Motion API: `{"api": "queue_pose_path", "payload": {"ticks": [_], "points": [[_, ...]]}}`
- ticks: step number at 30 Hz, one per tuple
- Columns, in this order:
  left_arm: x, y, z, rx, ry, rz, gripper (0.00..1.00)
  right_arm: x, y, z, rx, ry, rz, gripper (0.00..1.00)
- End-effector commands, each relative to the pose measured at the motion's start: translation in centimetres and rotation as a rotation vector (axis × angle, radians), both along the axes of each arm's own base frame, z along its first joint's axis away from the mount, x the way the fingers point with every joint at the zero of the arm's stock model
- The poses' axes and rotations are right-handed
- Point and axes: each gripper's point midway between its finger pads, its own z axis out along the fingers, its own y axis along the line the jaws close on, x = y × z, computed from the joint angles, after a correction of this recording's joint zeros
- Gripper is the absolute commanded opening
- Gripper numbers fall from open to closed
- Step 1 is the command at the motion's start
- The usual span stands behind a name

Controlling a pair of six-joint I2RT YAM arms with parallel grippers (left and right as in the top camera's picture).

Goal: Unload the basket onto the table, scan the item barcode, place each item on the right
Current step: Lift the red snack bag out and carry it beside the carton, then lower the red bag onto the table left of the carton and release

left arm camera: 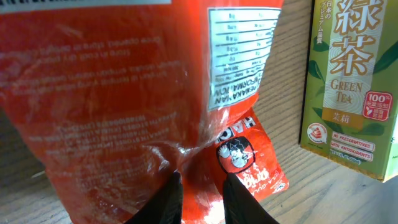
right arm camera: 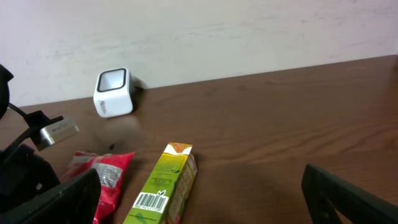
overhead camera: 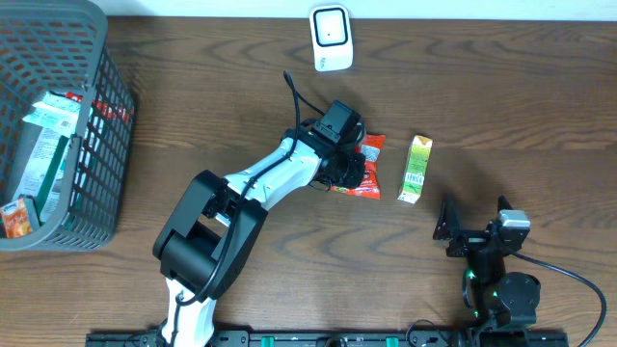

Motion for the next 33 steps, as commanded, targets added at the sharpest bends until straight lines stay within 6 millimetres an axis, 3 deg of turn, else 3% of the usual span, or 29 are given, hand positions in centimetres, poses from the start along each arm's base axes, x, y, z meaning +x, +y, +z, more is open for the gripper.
{"api": "queue_pose_path", "payload": {"ticks": [1,5,10,17,23,28,33], "points": [[0.2,0.0,0.3,0.008,-0.010,-0.016,0.25,0.0,0.0,-0.1,-0.011,0.000,0.001,0.99],[1.5,-0.7,4.3,-0.045,-0.104,-0.014,0.30,0.0,0.0,0.0,-0.011,0.000,0.001,0.99],[3.0,0.6,5.9,0.013,-0.206,0.035,0.31,0.0,0.0,0.0,-0.011,0.000,0.001,0.99],[4.9,3.3,4.6,0.172,-0.292,0.116,0.31,0.0,0.0,-0.1,-0.011,0.000,0.001,0.99],[5.5,5.2,1.9,0.291,-0.305,0.153,0.30,0.0,0.0,0.0,-0.011,0.000,0.001,0.99],[4.7,5.0,-1.1,0.303,-0.233,0.124,0.30,0.0,0.0,-0.1,-0.011,0.000,0.001,0.99],[3.7,3.8,-1.6,0.241,-0.180,0.089,0.31,0.0,0.0,0.0,-0.011,0.000,0.001,0.99]]}}
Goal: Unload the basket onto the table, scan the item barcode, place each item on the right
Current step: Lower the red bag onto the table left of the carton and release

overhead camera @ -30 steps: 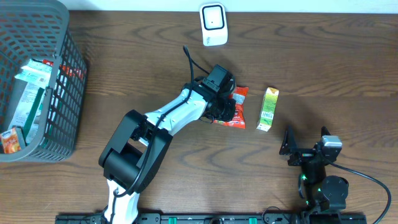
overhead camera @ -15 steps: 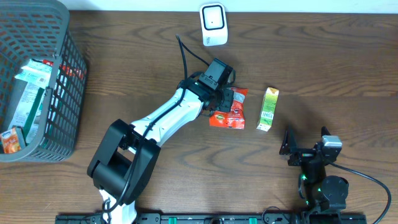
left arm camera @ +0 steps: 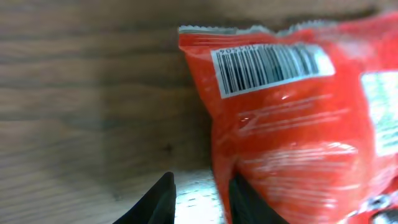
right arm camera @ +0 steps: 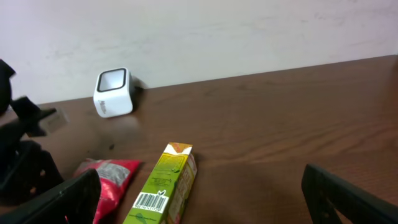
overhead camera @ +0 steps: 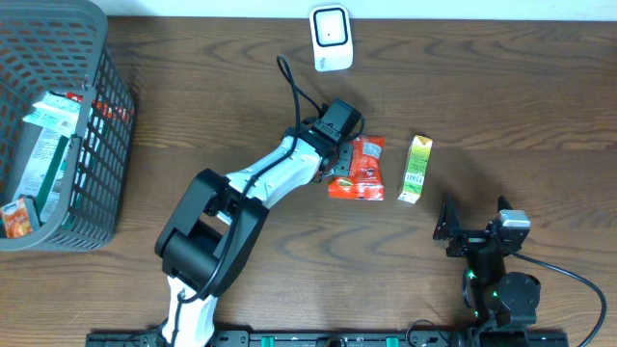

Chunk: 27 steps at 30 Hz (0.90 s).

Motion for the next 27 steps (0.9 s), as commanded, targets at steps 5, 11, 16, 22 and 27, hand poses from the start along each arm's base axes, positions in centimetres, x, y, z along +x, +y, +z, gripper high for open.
{"api": "queue_pose_path", "payload": {"ticks": [5,11,16,22,27], "points": [[-0.9,-0.8,-0.8,-0.035,0.048,-0.037,0.31,0.0,0.0,-0.1,-0.011,0.001,0.001,0.99],[-0.9,-1.5,-0.9,-0.060,0.045,-0.051,0.31,0.0,0.0,0.0,-0.011,0.000,0.001,0.99],[-2.2,-3.7,-0.7,-0.080,0.041,-0.105,0.31,0.0,0.0,-0.1,-0.011,0.001,0.001,0.99],[-2.5,-4.6,-0.5,-0.090,0.028,-0.126,0.31,0.0,0.0,0.0,-0.011,0.000,0.001,0.99],[-2.7,-5.0,-0.5,-0.110,0.040,-0.110,0.31,0.0,0.0,-0.1,-0.011,0.001,0.001,0.99]]}}
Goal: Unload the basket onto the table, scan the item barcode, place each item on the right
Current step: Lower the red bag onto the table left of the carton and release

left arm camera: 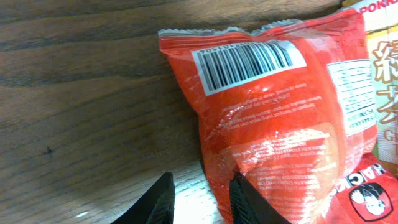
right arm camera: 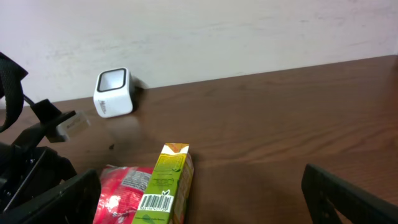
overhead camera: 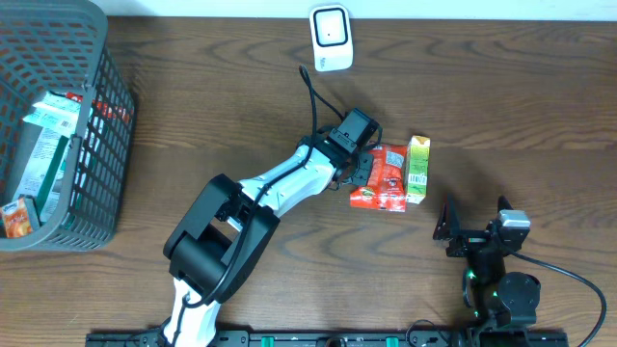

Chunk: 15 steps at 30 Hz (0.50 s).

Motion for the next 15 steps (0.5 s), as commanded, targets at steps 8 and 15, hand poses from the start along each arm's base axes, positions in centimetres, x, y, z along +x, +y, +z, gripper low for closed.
{"api": "queue_pose_path", "payload": {"ticks": [8,15], "points": [[-0.5,-0.5,-0.7,-0.035,0.049,0.038,0.32,0.0,0.0,0.0,-0.011,0.000,0.001,0.99],[-1.3,-1.5,-0.5,-0.088,0.088,0.006,0.31,0.0,0.0,-0.1,-0.011,0.001,0.001,0.99]]}}
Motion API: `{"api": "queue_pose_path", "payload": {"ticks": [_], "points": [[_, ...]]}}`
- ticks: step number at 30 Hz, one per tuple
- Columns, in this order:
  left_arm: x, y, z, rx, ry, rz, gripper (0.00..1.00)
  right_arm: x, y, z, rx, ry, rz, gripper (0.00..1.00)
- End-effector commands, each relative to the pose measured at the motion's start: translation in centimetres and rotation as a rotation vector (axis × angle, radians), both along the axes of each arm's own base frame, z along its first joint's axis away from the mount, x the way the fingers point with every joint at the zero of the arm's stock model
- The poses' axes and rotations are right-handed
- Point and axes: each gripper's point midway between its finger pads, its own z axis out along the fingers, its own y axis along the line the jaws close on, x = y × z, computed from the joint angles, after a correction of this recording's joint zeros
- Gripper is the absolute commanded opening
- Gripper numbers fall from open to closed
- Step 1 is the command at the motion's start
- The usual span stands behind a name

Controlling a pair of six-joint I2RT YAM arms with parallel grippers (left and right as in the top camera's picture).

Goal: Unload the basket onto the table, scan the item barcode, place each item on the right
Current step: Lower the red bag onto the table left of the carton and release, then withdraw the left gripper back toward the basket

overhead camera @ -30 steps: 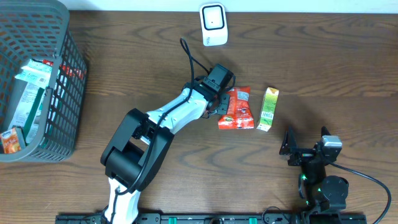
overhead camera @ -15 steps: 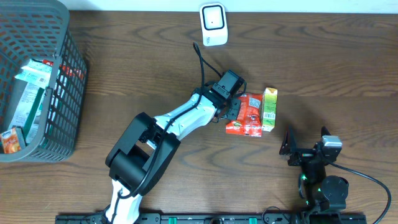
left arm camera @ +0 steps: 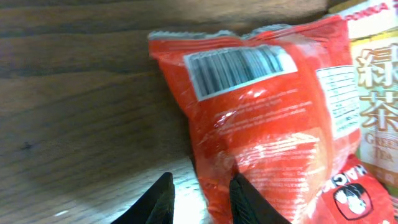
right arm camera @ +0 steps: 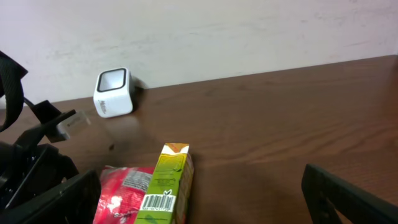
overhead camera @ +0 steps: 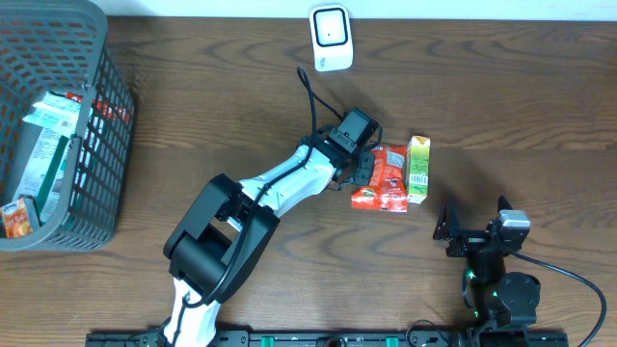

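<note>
A red snack packet (overhead camera: 383, 179) lies on the table with its barcode (left arm camera: 239, 65) facing up at its far end. My left gripper (overhead camera: 361, 166) is at the packet's left edge. Its fingers (left arm camera: 200, 186) stand narrowly apart and pinch that edge. The packet's right side touches a green tea carton (overhead camera: 417, 169). The white scanner (overhead camera: 330, 37) stands at the table's back edge, well apart from the packet. My right gripper (right arm camera: 199, 180) rests open at the front right with nothing in it.
A grey wire basket (overhead camera: 108, 116) with several packaged items stands at the far left. The carton (right arm camera: 163, 186) shows its own barcode toward the right wrist camera. The scanner (right arm camera: 113, 92) sits near the wall.
The packet sits a little further left in the blurred left wrist view, so the left gripper has shifted slightly. In the overhead view the packet stays against the carton. The right arm is still.
The left gripper first pinched the packet near its lower end, the packet lying apart from the carton. Then it was at the packet's left edge with the barcode in view. Later, packet and gripper were further right, the packet touching the carton, as now.
</note>
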Motion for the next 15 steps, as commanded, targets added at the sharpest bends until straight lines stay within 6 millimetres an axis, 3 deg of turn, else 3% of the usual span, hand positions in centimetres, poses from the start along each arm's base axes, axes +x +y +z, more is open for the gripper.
{"api": "queue_pose_path", "payload": {"ticks": [1,7,10,13,15], "points": [[-1.0,-0.7,-0.7,-0.033,0.051,-0.020,0.32,0.0,0.0,0.0,-0.011,0.000,0.001,0.99],[-0.4,-0.3,-0.4,-0.019,0.029,-0.014,0.36,0.0,0.0,0.0,-0.011,0.000,0.001,0.99],[0.5,0.9,1.0,0.030,-0.023,0.021,0.37,0.0,0.0,0.0,-0.011,0.000,0.001,0.99],[1.4,1.6,4.1,0.052,-0.101,0.012,0.38,0.0,0.0,-0.1,-0.011,0.001,0.001,0.99],[1.9,2.5,7.8,0.034,-0.162,0.015,0.43,0.0,0.0,-0.1,-0.011,0.001,0.001,0.99]]}}
